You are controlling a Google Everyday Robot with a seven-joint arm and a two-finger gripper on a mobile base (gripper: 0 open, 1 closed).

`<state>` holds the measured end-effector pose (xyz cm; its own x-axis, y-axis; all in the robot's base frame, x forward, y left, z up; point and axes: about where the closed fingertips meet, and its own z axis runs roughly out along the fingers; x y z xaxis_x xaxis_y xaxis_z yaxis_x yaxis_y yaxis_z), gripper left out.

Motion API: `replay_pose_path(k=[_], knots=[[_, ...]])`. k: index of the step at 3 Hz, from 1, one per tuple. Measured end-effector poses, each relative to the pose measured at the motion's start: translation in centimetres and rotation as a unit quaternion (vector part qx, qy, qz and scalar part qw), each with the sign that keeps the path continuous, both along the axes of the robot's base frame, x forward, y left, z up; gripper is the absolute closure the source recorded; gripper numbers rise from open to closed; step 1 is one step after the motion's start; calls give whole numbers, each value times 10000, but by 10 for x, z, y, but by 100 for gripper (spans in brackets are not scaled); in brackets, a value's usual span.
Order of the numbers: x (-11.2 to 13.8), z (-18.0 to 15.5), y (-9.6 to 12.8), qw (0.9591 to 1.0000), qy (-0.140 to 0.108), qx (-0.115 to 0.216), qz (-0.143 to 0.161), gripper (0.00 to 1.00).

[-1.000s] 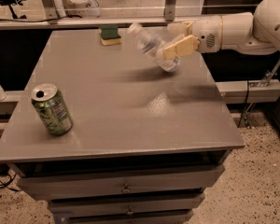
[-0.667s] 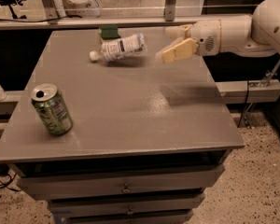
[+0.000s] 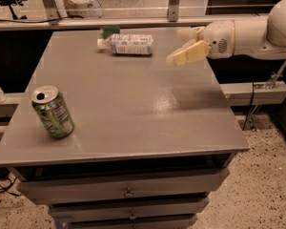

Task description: Knock blue plastic bottle over

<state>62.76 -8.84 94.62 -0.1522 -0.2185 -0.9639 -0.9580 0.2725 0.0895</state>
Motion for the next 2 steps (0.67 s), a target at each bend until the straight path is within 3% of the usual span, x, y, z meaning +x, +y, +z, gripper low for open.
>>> replay_pose_path(k=[2], knots=[[-11, 21, -67, 9987, -175, -287, -387, 0]])
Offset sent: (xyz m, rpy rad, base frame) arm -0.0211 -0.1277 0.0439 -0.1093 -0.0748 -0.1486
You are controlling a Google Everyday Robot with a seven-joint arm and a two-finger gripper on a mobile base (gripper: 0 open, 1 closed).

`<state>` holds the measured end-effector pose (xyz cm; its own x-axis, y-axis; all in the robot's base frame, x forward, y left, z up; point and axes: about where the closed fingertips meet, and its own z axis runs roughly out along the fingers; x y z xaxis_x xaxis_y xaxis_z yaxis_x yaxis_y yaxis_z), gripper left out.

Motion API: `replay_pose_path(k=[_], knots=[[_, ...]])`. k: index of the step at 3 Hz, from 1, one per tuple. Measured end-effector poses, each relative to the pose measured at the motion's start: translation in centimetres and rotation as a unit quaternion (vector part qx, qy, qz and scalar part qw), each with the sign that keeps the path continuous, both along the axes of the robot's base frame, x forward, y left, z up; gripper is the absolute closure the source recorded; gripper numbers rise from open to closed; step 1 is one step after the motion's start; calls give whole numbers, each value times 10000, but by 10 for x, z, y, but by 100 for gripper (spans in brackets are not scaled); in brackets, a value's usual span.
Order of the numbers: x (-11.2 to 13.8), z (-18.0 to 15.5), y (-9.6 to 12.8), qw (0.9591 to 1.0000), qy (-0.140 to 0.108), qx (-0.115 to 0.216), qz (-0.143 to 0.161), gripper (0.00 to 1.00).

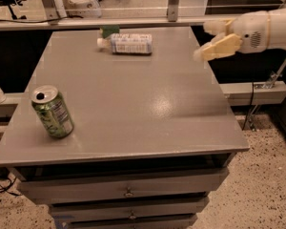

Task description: Knock blue plastic bottle over

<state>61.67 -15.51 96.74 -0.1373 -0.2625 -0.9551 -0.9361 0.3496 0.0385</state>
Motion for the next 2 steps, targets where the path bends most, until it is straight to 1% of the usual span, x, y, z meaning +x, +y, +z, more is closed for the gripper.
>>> replay_pose_path(k=[1, 2], knots=[[-7, 17, -40, 9996, -193, -66, -195, 0], [-6, 20, -41, 9995, -225, -66, -202, 0]])
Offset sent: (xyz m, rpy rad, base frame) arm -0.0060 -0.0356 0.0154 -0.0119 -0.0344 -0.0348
